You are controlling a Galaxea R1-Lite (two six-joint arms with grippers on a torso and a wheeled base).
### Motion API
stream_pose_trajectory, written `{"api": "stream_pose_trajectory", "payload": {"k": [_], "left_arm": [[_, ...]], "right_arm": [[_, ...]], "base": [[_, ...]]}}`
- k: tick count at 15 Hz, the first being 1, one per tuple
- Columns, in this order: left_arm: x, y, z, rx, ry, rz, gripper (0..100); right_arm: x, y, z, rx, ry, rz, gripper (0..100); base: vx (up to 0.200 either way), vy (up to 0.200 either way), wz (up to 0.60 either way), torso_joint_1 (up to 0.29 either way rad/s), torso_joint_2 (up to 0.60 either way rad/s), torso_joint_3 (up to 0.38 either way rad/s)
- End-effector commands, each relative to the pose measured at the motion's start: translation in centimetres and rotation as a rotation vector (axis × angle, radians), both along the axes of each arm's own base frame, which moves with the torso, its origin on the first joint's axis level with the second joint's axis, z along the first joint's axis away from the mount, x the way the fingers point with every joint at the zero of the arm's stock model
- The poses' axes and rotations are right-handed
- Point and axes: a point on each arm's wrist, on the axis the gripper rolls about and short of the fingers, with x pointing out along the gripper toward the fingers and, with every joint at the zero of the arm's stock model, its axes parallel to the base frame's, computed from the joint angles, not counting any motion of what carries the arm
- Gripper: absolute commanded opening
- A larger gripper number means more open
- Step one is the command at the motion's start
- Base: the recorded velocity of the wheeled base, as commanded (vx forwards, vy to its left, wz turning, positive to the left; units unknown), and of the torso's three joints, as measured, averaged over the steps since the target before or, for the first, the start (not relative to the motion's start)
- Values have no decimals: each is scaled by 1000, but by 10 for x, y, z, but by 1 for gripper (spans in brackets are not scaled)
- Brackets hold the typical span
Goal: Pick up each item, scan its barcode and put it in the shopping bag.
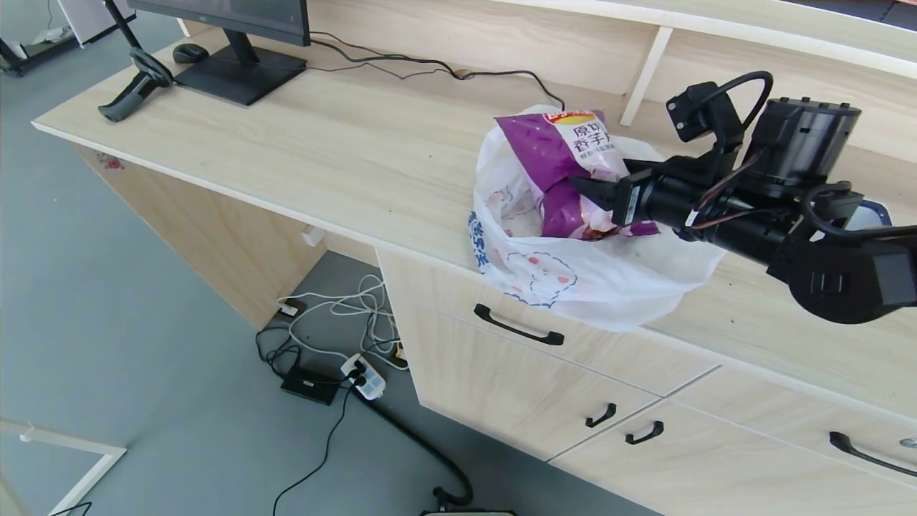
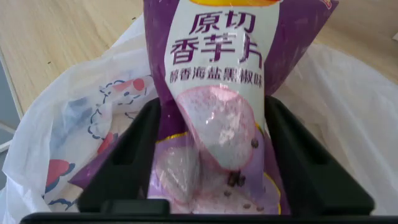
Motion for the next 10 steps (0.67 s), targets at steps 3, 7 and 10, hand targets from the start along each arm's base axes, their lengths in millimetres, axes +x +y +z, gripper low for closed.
{"api": "stream_pose_trajectory", "payload": {"k": [3, 7, 10], "left_arm": [[0, 0, 0, 0, 1, 1, 100], [0, 0, 0, -2, 1, 1, 100], [0, 0, 0, -6, 1, 0, 100]], "right_arm": [[-15, -5, 0, 27, -46, 3, 100], [-59, -15, 32, 97, -226, 22, 100], [-116, -15, 52, 129, -284, 102, 100]], "base": [[0, 0, 0, 0, 0, 0], [0, 0, 0, 0, 0, 0], [0, 0, 0, 0, 0, 0]]}}
